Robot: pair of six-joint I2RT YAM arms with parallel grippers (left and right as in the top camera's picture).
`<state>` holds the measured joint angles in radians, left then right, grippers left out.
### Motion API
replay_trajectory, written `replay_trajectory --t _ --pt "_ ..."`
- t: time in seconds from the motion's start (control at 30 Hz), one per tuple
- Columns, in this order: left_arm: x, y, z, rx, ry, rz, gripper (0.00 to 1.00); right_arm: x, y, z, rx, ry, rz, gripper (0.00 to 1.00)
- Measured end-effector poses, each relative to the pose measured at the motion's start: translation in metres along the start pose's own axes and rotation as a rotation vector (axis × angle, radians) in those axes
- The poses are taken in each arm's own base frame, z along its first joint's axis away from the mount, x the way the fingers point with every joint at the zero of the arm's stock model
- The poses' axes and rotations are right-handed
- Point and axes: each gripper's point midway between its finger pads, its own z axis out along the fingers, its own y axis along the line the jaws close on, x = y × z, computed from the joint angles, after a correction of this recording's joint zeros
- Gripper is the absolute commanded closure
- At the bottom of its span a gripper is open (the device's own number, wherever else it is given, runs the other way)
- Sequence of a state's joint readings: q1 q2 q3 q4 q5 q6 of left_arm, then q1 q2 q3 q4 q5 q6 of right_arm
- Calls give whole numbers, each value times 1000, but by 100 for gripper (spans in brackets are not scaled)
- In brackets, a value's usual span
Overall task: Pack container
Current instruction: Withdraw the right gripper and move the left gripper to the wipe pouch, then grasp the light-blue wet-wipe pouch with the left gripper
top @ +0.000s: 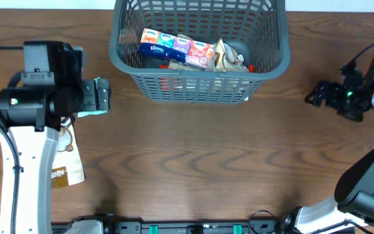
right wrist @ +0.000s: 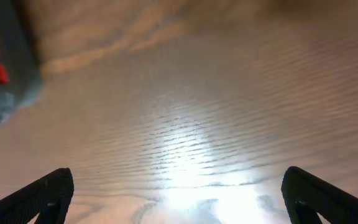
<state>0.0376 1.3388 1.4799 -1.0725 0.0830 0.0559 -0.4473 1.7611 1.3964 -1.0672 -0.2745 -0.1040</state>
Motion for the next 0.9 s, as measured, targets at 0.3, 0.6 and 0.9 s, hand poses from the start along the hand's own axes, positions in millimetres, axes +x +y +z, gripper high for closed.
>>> replay_trajectory --t 0.3,0.6,0.9 --pt "2 39 37 -39 92 -128 1 15 -5 29 -5 15 0 1" --pt "14 45 104 -37 249 -166 1 9 -6 30 -2 -10 -8 1" --pt "14 49 147 -36 284 -187 1 8 -6 30 -2 -11 -8 1"
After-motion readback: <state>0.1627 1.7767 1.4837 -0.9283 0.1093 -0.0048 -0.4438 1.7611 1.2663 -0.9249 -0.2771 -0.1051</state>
